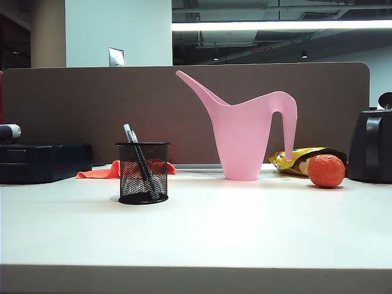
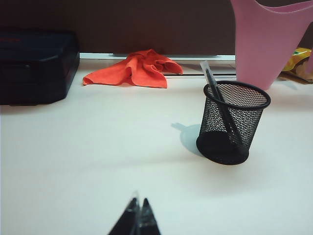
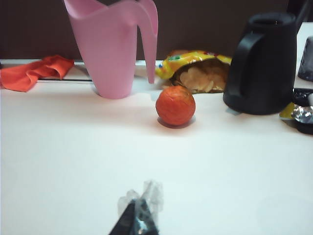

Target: Pick up a few water-based pens and put them in the pen basket.

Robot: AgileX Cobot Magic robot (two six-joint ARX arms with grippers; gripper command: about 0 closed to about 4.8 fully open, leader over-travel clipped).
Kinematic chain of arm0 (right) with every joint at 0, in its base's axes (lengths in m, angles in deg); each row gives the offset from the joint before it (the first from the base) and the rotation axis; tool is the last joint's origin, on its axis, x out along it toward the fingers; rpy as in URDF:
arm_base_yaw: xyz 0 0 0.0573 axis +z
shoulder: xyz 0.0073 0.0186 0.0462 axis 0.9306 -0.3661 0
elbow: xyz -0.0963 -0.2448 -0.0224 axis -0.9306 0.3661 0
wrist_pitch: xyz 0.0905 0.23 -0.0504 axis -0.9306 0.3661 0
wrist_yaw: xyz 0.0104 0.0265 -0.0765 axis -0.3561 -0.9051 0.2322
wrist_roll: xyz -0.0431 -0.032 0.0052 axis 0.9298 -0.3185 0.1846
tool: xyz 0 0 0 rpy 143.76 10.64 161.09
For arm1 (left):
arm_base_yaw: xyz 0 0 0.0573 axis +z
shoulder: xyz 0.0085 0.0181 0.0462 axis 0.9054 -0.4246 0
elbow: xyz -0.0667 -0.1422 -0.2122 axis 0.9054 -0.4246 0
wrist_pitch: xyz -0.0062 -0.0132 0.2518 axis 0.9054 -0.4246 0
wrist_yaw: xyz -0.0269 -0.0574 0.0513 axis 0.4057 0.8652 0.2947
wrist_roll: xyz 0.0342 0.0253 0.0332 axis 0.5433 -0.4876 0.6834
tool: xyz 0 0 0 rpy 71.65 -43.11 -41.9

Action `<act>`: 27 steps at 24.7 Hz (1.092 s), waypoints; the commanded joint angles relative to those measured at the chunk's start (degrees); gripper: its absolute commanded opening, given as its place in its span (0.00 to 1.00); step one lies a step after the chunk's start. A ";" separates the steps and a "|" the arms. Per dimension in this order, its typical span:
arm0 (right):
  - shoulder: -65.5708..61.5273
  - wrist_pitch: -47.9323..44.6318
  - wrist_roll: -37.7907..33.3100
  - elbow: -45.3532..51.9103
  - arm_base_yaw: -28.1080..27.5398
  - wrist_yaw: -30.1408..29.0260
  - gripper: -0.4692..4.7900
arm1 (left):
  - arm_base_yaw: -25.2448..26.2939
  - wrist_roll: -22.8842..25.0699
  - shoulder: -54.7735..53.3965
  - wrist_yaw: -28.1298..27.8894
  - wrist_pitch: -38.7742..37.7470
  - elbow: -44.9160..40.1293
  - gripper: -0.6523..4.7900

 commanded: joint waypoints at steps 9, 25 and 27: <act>0.07 -2.12 -0.17 3.54 0.00 1.18 0.08 | 0.11 0.48 -0.04 -0.26 1.38 0.13 0.11; 0.07 -0.33 -0.24 3.54 -0.02 1.90 0.08 | 0.11 0.46 -0.02 -0.24 0.81 0.11 0.11; 0.07 -0.33 -0.24 3.54 -0.02 1.90 0.08 | 0.11 0.46 -0.02 -0.24 0.81 0.11 0.11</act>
